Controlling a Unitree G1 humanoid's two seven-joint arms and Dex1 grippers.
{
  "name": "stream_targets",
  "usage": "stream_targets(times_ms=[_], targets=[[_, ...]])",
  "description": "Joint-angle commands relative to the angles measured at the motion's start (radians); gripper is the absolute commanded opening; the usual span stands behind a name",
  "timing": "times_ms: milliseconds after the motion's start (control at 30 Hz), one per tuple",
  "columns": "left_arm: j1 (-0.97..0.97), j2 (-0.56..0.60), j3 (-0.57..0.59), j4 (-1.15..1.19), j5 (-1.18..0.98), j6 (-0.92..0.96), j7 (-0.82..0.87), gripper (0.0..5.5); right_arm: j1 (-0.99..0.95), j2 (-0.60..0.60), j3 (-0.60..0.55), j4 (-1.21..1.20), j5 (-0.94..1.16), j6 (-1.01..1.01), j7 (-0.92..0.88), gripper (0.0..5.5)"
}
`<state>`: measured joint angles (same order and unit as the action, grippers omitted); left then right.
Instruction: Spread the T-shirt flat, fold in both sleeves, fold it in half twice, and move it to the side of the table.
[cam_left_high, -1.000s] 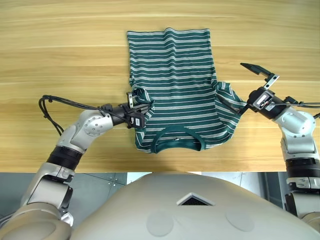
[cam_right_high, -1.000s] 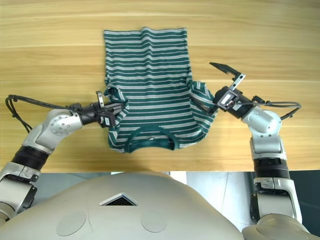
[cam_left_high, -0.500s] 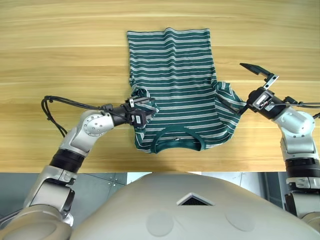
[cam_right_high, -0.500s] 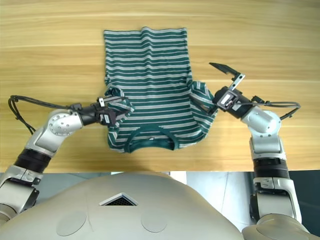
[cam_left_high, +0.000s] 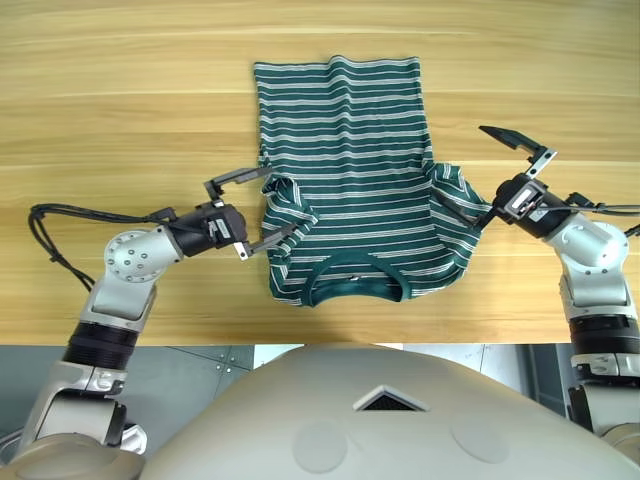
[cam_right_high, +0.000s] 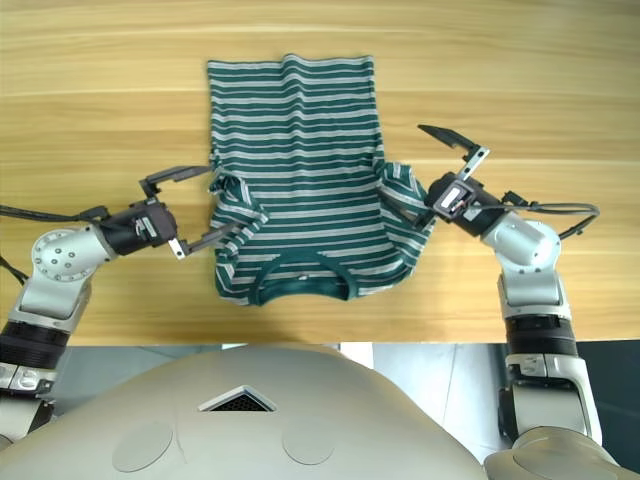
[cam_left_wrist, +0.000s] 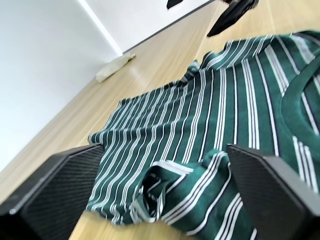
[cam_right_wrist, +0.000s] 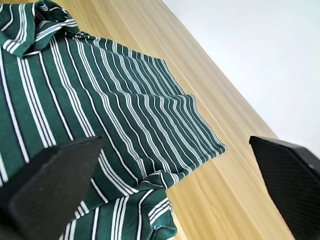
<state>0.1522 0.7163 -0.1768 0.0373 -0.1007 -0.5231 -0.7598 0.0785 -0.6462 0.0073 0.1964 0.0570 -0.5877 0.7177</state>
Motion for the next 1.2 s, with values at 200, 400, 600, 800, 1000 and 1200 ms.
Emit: stream_targets(times_ms=[200,400,600,800,1000,1200], targets=[[0.046,0.003,0.015,0.060,0.070,-0.038,-0.001,5.36,-0.010,-0.003,-0.005,0.001,0.000,0.004,-0.004,5.40],[0.053,-0.017,-0.003,0.091,0.101,-0.049,0.001,5.36,-0.004,-0.005,-0.007,0.000,0.002,0.002,-0.003,5.40],[0.064,-0.025,-0.011,0.094,0.106,-0.056,-0.001,5.36,-0.001,-0.005,-0.008,-0.003,0.003,0.002,-0.003,5.40],[0.090,-0.031,-0.021,0.070,0.090,-0.056,-0.012,5.36,-0.003,-0.004,-0.007,-0.003,0.003,0.004,-0.003,5.40],[0.121,-0.033,-0.022,0.031,0.063,-0.049,-0.030,5.36,0.004,-0.003,-0.008,-0.007,0.003,0.003,-0.004,5.40],[0.139,-0.032,-0.022,0.001,0.063,-0.045,-0.030,5.36,0.010,-0.004,-0.009,-0.009,0.004,0.003,-0.004,5.40]])
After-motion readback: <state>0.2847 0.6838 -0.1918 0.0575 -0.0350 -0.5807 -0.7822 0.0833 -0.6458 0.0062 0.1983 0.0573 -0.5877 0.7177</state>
